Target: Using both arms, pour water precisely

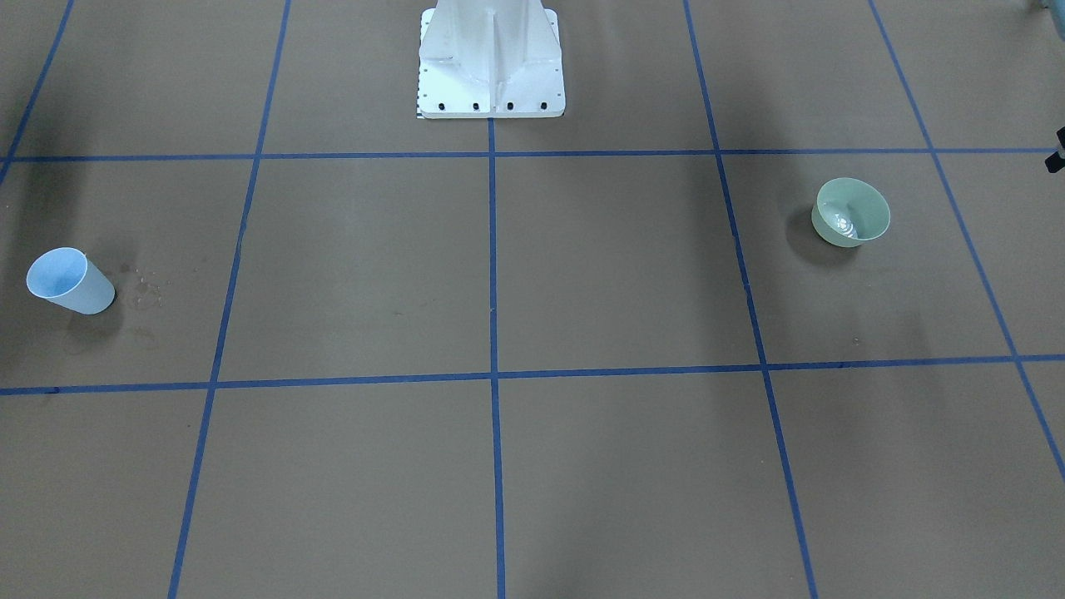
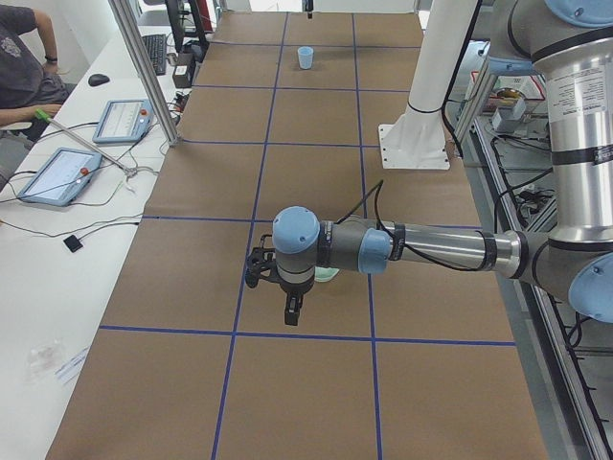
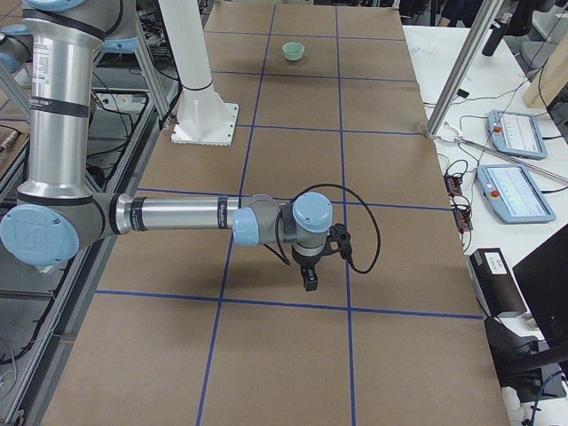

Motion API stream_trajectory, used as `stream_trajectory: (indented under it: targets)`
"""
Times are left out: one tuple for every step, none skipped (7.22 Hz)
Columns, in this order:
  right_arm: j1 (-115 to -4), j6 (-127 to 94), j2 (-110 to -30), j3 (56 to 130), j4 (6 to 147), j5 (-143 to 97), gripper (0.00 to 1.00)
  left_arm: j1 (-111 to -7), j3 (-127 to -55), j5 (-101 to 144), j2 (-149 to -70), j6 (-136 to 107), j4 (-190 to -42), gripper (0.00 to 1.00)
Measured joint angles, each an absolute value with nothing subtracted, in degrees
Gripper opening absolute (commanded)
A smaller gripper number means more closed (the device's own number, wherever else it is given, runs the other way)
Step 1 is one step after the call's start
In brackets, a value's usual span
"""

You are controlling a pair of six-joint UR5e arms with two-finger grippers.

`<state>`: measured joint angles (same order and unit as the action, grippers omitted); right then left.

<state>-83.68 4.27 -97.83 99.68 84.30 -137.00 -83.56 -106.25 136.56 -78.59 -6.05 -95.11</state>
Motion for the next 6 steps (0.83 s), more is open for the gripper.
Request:
stream_trajectory:
  targets:
    - [-83.6,4.2,-98.5,99.6,82.1,-137.1,0.99,-79.7,-106.2,136.5,-78.6,-10.8,-98.6,1.00]
    - [-83.6,3.9,-99.3,99.5,79.9,-137.2,0.99,-75.9,-106.0,136.3,-78.6,-14.8,-101.7,1.00]
    - [-83.6,3.7,-99.7,99.3,78.8,-137.3,0.99,-71.9,-105.8,135.9,-78.8,-18.6,-103.3,1.00]
    - [-83.6,3.6,-99.8,99.2,78.4,-137.4,0.99,-68.3,-105.7,135.1,-79.0,-20.9,-104.3,1.00]
    - [-83.5,3.5,-99.9,99.2,78.3,-137.7,0.99,-64.7,-105.3,132.8,-79.1,-23.1,-106.2,1.00]
    - [-83.5,3.5,-99.9,99.1,78.2,-137.9,0.99,-60.6,-104.1,129.8,-79.2,-27.0,-110.5,0.99]
